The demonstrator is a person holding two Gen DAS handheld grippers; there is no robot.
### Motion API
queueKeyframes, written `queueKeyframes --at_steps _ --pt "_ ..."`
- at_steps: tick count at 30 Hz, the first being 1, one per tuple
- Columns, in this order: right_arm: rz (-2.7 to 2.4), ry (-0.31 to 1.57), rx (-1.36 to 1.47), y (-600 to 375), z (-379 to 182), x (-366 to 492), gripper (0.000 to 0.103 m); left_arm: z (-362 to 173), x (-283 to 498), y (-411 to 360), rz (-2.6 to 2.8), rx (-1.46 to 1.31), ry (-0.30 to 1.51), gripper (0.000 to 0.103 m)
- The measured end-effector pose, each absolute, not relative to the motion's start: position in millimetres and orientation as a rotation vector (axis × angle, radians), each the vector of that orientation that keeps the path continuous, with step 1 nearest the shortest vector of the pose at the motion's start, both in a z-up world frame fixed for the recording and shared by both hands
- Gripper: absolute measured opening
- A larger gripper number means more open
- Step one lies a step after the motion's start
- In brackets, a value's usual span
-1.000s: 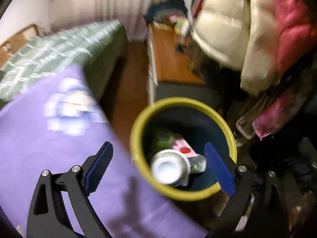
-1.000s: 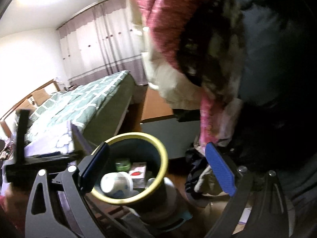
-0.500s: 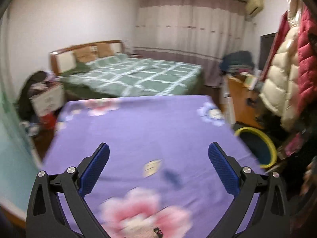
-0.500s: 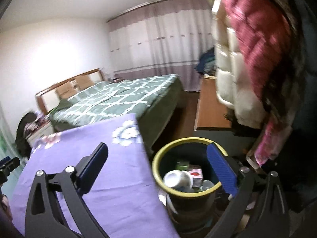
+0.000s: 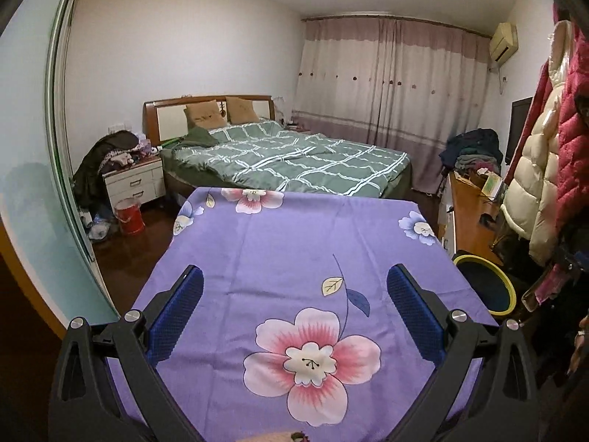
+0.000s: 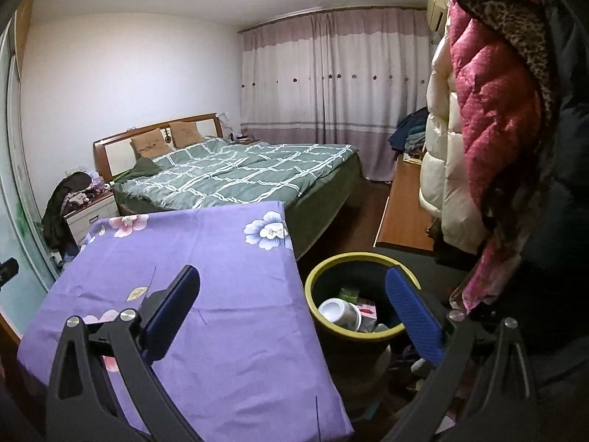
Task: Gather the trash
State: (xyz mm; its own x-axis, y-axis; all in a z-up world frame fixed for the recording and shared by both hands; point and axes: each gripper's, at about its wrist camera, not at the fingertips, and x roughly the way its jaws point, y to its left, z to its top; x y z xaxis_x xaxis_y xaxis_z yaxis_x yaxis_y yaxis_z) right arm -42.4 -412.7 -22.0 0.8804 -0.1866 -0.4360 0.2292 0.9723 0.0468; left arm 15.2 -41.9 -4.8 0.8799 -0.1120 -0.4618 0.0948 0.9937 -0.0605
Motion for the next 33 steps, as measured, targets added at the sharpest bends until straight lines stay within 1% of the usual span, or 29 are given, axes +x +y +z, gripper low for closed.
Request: queueKeyframes --at_steps 7,33 --pt "-0.204 0.436 0.115 -415 -22 -51 0.096 -1 1 -53 -0.13 -0.031 0.496 0.098" --pt "-0.175 0.432 0.121 -406 -22 -36 0.096 -5 9 -46 -0.099 -0.035 0.508 0.098"
